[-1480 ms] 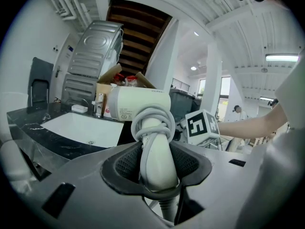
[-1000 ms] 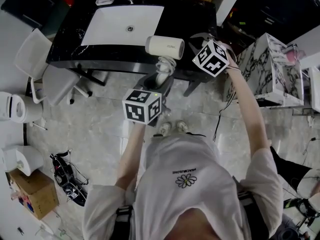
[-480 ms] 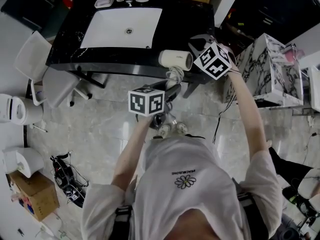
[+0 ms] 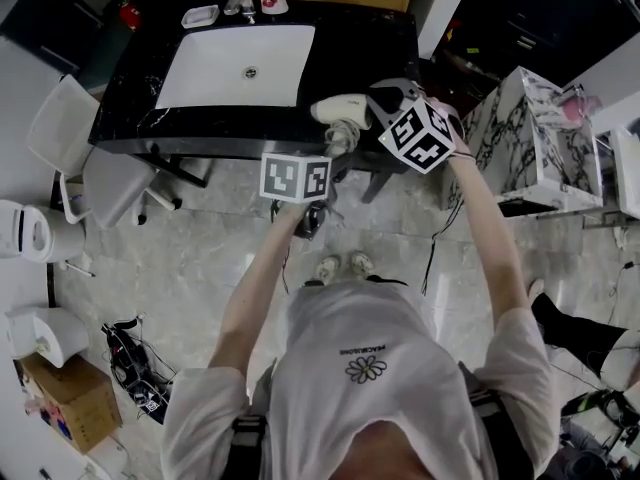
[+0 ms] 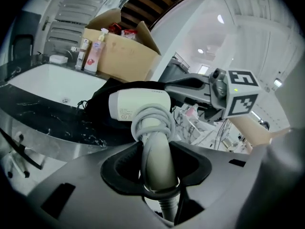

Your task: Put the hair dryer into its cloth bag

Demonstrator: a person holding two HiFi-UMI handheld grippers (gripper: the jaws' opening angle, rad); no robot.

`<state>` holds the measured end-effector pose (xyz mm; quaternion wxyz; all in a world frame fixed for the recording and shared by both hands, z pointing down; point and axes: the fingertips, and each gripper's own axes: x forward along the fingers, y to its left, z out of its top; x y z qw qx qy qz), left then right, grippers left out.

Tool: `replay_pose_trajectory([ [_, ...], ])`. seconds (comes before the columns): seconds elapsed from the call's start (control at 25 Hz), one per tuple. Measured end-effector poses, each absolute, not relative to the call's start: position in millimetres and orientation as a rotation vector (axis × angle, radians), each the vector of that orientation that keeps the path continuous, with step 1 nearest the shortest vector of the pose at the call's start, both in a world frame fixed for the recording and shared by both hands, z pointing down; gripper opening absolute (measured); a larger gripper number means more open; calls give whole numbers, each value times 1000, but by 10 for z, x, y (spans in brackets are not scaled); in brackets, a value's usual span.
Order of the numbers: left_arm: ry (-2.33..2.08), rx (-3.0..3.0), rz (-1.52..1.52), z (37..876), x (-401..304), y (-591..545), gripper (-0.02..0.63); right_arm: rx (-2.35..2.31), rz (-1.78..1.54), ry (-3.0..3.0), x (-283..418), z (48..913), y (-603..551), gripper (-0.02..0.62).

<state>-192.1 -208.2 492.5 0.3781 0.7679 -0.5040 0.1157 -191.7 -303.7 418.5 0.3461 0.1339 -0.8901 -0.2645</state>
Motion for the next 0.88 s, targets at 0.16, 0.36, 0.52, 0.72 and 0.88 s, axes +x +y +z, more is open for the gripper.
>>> replay_pose_trajectory([
  [0.16, -1315, 1934, 289, 4906, -1965, -2315, 179, 333, -737, -2304, -1914, 4149, -2965, 23],
  [0.36, -1357, 1906, 306, 4915, -2023, -2589, 179, 317, -778, -2316, -1926, 4089, -2873, 23],
  [0.52, -1367, 1891, 322, 4930, -2032, -2774, 179, 293, -829, -2312, -1918, 4058, -2784, 23],
  [0.72, -1393, 1857, 295, 4950, -2070, -3028, 179, 278, -865, -2299, -1886, 4090, -2749, 23],
  [0.88, -1419, 1843, 299, 4964, -2099, -3229, 179, 276, -835, -2328, -1861, 4086, -2751, 23],
])
